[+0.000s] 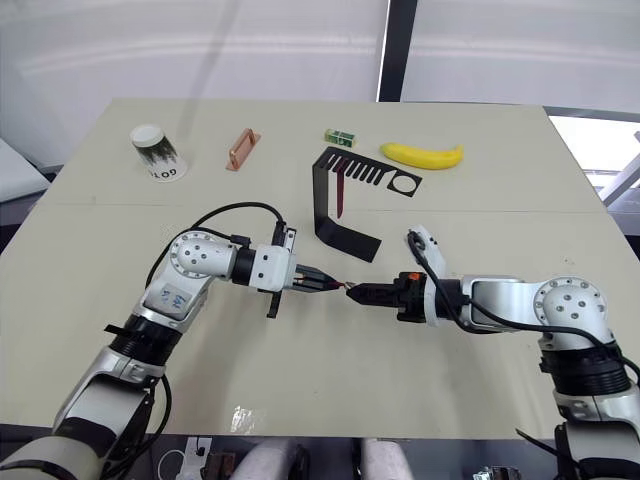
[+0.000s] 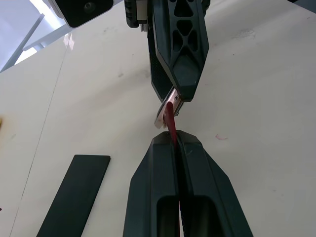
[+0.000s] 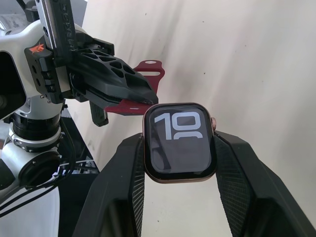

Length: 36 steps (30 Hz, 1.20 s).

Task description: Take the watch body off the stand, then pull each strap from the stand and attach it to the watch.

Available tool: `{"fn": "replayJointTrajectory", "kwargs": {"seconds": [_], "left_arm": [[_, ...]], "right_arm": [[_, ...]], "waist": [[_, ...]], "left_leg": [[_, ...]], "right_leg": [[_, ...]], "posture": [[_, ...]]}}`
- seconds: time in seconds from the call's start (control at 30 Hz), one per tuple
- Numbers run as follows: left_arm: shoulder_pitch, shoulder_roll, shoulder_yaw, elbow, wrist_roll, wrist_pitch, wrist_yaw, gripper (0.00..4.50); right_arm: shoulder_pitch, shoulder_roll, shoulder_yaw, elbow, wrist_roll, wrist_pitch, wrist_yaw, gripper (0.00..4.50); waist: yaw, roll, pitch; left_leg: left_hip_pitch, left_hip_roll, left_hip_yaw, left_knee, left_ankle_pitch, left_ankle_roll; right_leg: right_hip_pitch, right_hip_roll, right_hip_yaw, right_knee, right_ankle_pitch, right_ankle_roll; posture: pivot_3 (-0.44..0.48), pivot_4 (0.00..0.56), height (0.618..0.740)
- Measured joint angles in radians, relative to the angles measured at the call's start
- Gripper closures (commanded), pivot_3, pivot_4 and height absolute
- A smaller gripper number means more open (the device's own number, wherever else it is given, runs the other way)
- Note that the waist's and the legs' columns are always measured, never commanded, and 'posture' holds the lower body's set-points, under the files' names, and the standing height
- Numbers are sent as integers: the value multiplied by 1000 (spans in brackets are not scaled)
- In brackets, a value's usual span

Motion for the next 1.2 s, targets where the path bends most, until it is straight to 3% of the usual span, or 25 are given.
{"fn": "replayJointTrajectory", "kwargs": {"seconds": [1.2], "left_arm": [[0,-30,0,3,18,37,14,4500]], "right_arm": [[-23,-32,28,-30,14,-24,-1,2987]], "waist": [[1,0,0]], "left_leg": [[-1,0,0,0,0,1]], "right_leg": [[0,0,0,-1,0,1]], "posture": [[0,150,740]]}}
